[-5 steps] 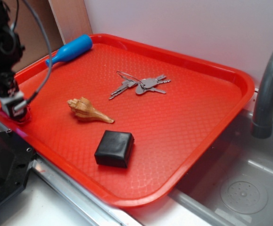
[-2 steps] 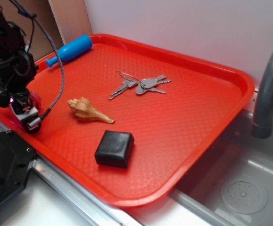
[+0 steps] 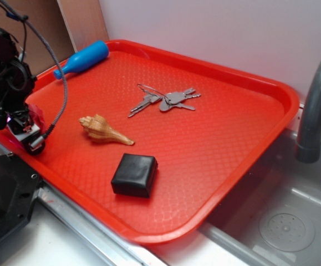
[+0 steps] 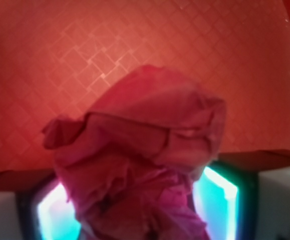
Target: Grab the red paper.
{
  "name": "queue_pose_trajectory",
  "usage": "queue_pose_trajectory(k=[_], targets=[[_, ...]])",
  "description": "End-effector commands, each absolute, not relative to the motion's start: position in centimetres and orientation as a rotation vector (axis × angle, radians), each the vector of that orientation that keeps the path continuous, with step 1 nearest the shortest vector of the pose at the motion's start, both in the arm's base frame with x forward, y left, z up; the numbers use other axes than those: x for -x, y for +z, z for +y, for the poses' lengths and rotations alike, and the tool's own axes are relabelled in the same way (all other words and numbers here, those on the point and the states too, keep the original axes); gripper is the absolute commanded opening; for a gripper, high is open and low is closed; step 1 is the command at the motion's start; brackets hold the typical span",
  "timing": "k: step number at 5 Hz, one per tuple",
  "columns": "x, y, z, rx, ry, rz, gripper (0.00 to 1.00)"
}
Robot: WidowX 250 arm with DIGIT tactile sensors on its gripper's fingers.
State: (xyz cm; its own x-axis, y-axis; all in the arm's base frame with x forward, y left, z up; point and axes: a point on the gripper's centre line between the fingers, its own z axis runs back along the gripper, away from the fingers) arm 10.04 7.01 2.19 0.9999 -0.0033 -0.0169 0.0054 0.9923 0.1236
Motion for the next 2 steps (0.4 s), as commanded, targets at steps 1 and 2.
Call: queue_pose_trajectory(k=[1, 2], targets=[[-9.4, 2.4, 6.2, -0.081, -0.057, 0.054, 0.0], [-10.1, 3.9, 5.8, -0.072, -0.056, 0.027, 0.0]])
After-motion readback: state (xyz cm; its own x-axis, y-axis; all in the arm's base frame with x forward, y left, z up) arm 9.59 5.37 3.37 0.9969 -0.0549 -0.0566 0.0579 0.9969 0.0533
